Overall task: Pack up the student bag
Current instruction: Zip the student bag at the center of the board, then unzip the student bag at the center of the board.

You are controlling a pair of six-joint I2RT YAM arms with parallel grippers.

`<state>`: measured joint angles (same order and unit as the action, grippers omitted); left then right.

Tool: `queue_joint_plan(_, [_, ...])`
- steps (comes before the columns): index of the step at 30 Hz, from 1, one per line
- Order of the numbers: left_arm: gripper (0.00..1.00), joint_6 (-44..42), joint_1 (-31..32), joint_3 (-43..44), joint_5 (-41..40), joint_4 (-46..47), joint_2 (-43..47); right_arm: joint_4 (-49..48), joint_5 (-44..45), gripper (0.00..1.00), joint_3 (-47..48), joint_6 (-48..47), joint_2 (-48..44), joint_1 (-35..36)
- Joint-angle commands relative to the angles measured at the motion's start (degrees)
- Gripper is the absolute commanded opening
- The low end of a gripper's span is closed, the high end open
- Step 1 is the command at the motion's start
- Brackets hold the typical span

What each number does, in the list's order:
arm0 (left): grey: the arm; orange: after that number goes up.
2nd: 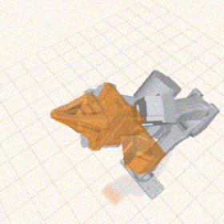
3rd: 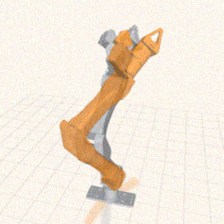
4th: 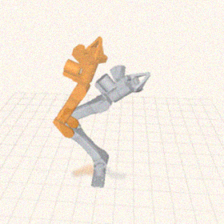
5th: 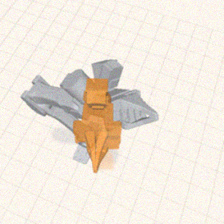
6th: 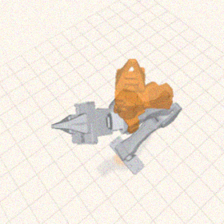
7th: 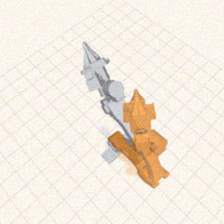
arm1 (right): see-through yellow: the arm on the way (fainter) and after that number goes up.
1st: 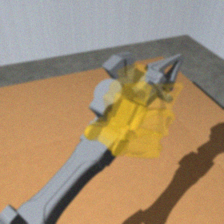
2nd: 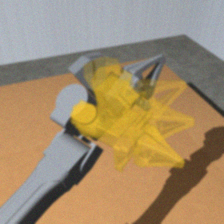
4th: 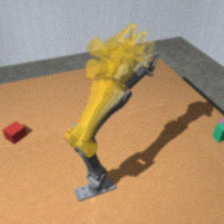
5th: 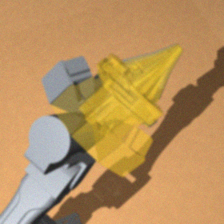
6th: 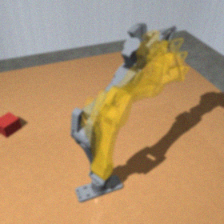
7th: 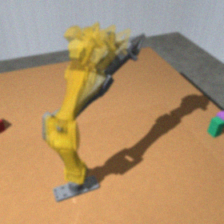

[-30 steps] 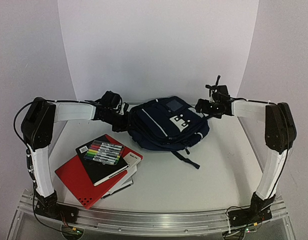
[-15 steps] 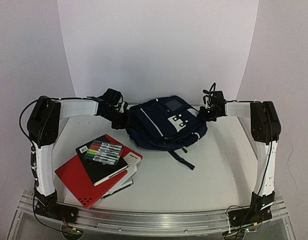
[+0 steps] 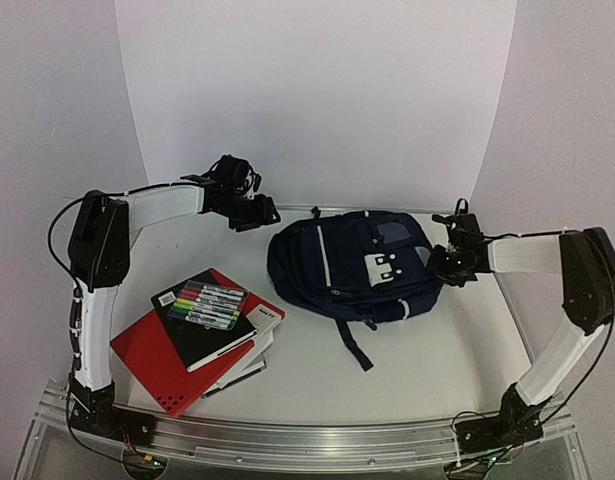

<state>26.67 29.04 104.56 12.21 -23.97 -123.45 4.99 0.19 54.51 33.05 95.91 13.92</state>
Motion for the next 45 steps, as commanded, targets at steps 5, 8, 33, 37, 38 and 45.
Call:
queue_joint_plan(5, [0.72, 1.48, 0.96, -9.90, -3.29, 3.70, 12.71, 7.14, 13.30, 0.83, 0.76, -10.26, -16.60, 11.55])
queue_joint_plan(8, [0.73, 4.37, 2.08, -14.72, -2.67, 5.36, 15.59, 8.12, 9.21, 0.87, 5.79, -18.59, -13.72, 16.16])
queue_joint_plan(33, [0.74, 13.93, 10.78, -29.74, -2.27, 10.75, 22.12, -3.32, 15.11, 0.81, 22.57, -37.01, 19.72, 35.31])
queue_joint_plan(37, [0.75, 13.67, 10.87, -30.25, -2.01, 11.47, 22.52, -4.46, 19.91, 0.73, 23.22, -35.24, 21.87, 35.38])
queue_joint_plan(38, [0.75, 13.65, 10.89, -30.27, -1.82, 11.49, 22.44, -5.24, 20.14, 0.71, 23.22, -34.88, 22.26, 35.37])
queue_joint_plan(45, [0.75, 13.50, 11.14, -30.01, -1.22, 11.27, 21.94, -7.56, 16.43, 0.61, 22.16, -31.59, 21.21, 35.35])
